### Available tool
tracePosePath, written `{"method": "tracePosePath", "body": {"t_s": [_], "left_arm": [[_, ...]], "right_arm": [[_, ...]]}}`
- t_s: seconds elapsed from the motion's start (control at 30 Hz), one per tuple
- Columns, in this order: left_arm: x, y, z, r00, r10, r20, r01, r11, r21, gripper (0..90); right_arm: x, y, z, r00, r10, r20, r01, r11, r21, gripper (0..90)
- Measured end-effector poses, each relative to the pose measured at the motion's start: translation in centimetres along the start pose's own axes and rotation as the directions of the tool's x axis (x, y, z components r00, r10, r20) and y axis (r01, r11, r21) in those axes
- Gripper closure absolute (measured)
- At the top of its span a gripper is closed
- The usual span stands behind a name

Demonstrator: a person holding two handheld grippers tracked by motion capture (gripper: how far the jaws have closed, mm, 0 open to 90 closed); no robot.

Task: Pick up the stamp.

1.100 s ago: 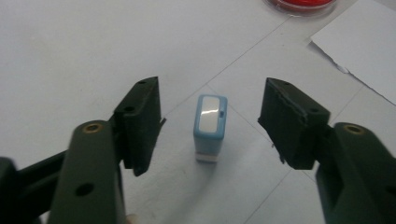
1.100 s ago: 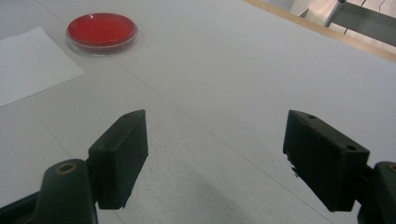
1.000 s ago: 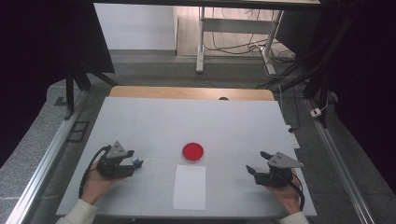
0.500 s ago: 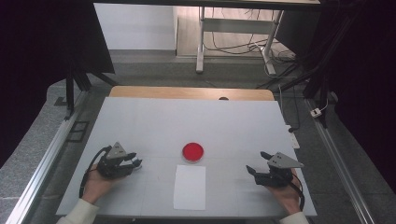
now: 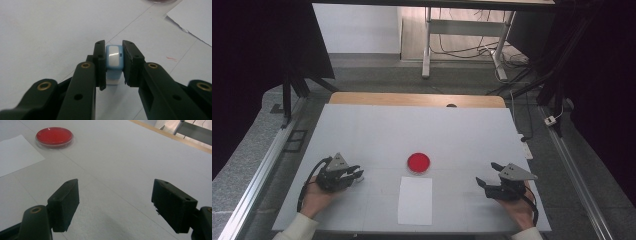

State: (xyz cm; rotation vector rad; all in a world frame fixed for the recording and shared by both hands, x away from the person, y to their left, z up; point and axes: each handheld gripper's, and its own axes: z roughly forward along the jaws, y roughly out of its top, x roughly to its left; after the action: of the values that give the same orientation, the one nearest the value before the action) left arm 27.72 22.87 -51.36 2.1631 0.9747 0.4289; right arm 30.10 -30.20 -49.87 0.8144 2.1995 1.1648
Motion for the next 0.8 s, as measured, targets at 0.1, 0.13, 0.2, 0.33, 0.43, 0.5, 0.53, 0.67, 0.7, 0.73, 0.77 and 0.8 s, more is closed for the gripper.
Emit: {"method": "tracePosePath", "body": {"t_s": [0.1,0.13,0.2,0.33,0.43,0.5,0.53,0.67,0.7,0.73,0.77,0.8], "left_arm": [[0.01,-0.01,0.00,1.0000,0.002,0.002,-0.002,1.0000,0.001,74.5],[0.04,-0.01,0.00,1.0000,-0.001,0.004,0.001,1.0000,-0.001,74.5],[0.05,-0.02,0.00,1.0000,-0.001,0.004,0.001,1.0000,-0.001,74.7],[0.00,0.02,0.02,1.0000,0.000,0.001,0.000,1.0000,-0.004,75.0],[0.04,0.03,0.00,1.0000,-0.001,-0.005,0.001,1.0000,-0.004,75.1],[0.08,0.03,-0.07,0.9999,-0.005,-0.013,0.005,1.0000,-0.007,75.1],[0.11,0.03,-0.11,0.9999,-0.007,-0.014,0.007,0.9999,-0.010,75.1],[0.13,0.08,-0.39,0.9997,-0.025,-0.007,0.024,0.9990,-0.037,75.1],[0.11,0.12,-0.47,0.9996,-0.029,-0.006,0.028,0.9987,-0.043,75.1],[0.13,0.15,-0.57,0.9995,-0.031,-0.003,0.031,0.9983,-0.049,75.1],[0.14,0.18,-0.73,0.9990,-0.044,0.002,0.045,0.9969,-0.065,75.1],[0.14,0.18,-0.73,0.9990,-0.044,0.002,0.045,0.9969,-0.065,75.1]], "right_arm": [[0.05,-0.01,-0.01,1.0000,0.000,-0.002,0.000,1.0000,-0.001,22.0],[0.05,-0.01,-0.02,1.0000,-0.001,-0.001,0.001,1.0000,-0.002,22.0],[0.06,-0.02,-0.04,1.0000,0.000,-0.001,0.000,1.0000,-0.003,22.0],[0.09,-0.03,-0.08,1.0000,-0.001,0.002,0.001,1.0000,-0.008,22.1],[0.12,-0.05,-0.06,1.0000,-0.003,-0.001,0.003,0.9999,-0.013,22.4],[0.15,-0.05,-0.11,0.9999,-0.009,0.005,0.009,0.9999,-0.010,22.4],[0.17,-0.06,-0.11,0.9999,-0.012,0.011,0.012,0.9999,-0.010,22.4],[0.22,-0.13,-0.08,0.9998,-0.009,0.017,0.010,0.9998,-0.016,22.2],[0.25,-0.15,-0.09,0.9997,-0.010,0.021,0.010,0.9998,-0.018,22.0],[0.30,-0.16,-0.10,0.9994,-0.010,0.033,0.010,0.9998,-0.016,22.0],[0.31,-0.18,-0.07,0.9995,-0.006,0.030,0.007,0.9997,-0.022,22.0],[0.31,-0.18,-0.08,0.9995,-0.005,0.032,0.006,0.9998,-0.020,22.0]]}}
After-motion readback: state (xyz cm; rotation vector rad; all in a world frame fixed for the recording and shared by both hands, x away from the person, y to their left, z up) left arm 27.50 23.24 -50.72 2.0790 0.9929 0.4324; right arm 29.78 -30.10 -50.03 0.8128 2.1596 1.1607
